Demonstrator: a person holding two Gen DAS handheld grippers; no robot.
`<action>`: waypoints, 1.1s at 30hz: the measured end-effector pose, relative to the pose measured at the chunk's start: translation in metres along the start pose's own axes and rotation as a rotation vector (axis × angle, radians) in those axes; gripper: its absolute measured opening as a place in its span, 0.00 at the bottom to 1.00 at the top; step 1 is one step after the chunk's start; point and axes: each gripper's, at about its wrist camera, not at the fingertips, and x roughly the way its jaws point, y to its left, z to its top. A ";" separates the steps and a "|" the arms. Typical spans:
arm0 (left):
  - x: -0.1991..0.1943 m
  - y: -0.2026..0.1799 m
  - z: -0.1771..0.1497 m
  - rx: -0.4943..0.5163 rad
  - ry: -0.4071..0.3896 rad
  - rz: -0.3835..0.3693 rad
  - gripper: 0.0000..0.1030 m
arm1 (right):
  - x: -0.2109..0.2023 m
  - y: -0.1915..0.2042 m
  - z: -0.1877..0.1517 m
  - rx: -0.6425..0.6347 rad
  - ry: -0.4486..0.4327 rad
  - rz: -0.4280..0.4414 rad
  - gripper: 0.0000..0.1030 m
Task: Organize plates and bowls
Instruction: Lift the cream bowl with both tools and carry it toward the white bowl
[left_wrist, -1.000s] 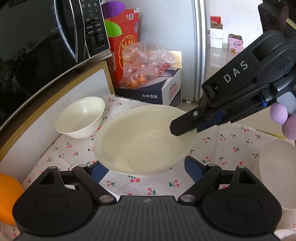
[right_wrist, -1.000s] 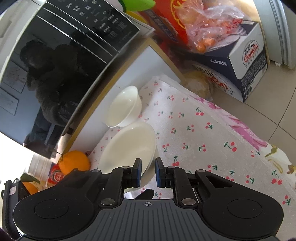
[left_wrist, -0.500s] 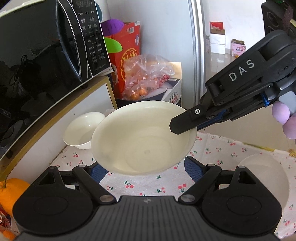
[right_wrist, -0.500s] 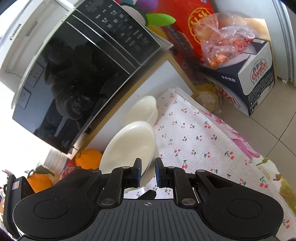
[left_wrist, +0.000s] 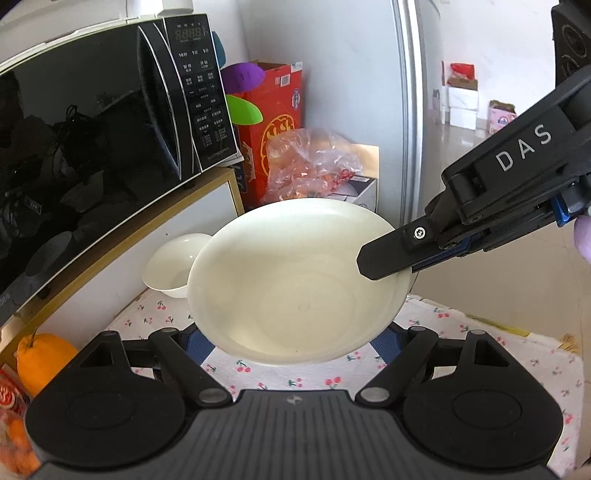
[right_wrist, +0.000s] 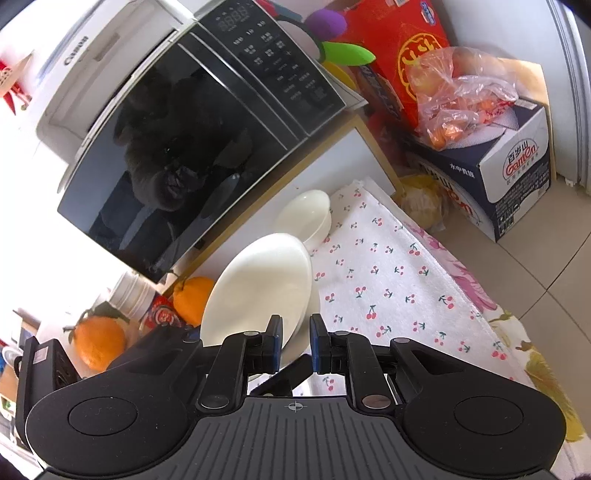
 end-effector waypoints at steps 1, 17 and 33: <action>-0.002 -0.002 0.000 -0.002 0.000 0.004 0.81 | -0.003 0.000 -0.001 -0.003 0.002 0.001 0.15; -0.031 -0.034 -0.005 -0.008 0.014 0.052 0.81 | -0.041 0.002 -0.016 -0.090 0.074 0.019 0.15; -0.052 -0.069 -0.027 -0.061 0.052 0.071 0.81 | -0.060 -0.004 -0.043 -0.203 0.200 0.005 0.15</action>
